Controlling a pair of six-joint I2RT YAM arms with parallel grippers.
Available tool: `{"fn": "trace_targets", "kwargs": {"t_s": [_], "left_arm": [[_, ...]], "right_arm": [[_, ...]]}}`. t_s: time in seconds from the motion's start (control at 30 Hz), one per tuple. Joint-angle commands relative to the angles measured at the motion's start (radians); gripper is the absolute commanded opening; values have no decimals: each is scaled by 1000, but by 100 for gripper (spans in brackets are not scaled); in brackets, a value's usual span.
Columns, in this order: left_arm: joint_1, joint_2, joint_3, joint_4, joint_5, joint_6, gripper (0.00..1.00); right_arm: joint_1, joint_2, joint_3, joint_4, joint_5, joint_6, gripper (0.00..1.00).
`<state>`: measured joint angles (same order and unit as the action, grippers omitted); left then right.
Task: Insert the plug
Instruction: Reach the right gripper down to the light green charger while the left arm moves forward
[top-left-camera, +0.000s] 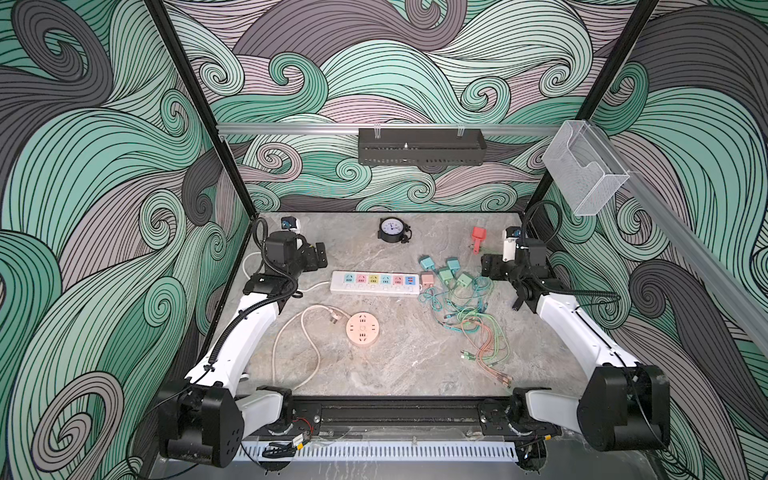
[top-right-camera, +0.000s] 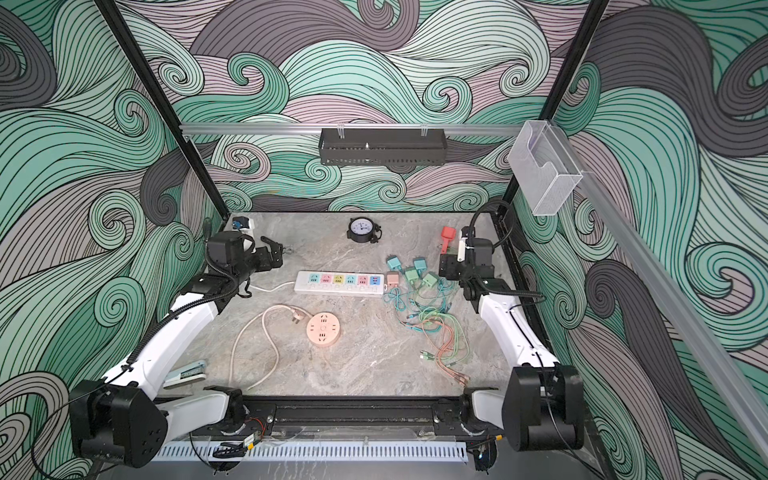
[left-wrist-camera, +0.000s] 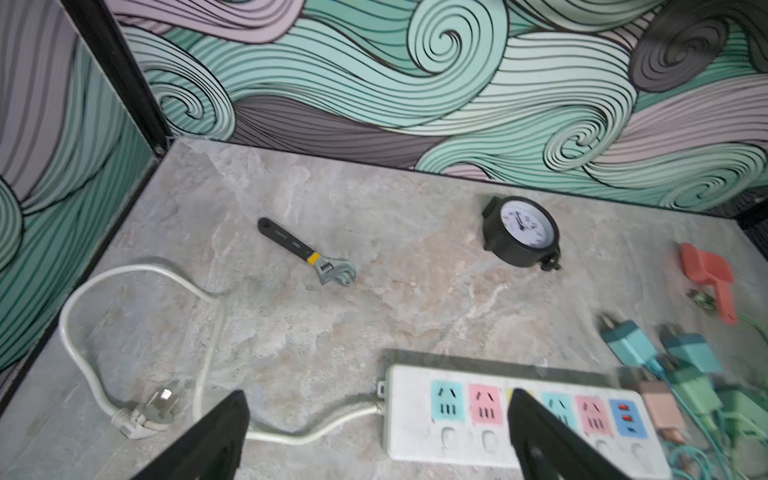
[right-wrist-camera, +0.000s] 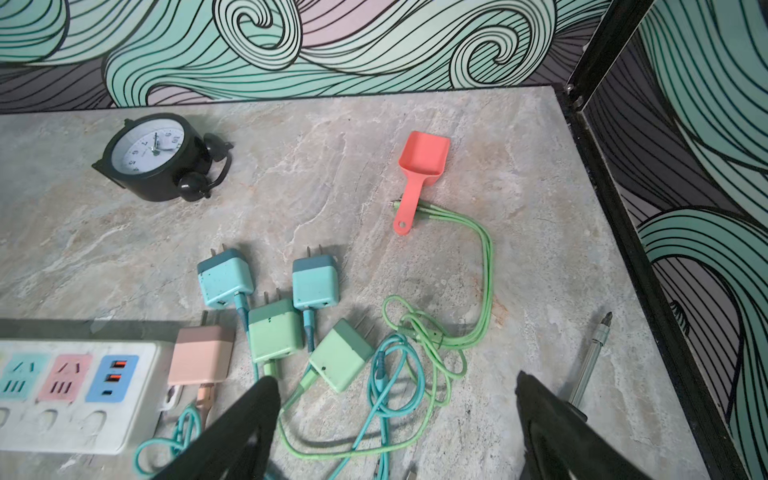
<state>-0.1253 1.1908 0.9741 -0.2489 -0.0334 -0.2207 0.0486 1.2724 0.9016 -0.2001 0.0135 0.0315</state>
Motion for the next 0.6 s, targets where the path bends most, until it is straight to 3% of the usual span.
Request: {"fn": "trace_targets", "kwargs": {"t_s": [0.0, 0.2, 0.57], "left_arm": [[-4, -24, 50, -198, 125, 5, 98], [-4, -112, 58, -258, 213, -5, 99], [-4, -200, 72, -365, 285, 35, 99]], "right_arm": [[14, 38, 74, -137, -43, 12, 86], [52, 112, 151, -245, -48, 58, 80], [101, 283, 193, -262, -60, 197, 72]]}}
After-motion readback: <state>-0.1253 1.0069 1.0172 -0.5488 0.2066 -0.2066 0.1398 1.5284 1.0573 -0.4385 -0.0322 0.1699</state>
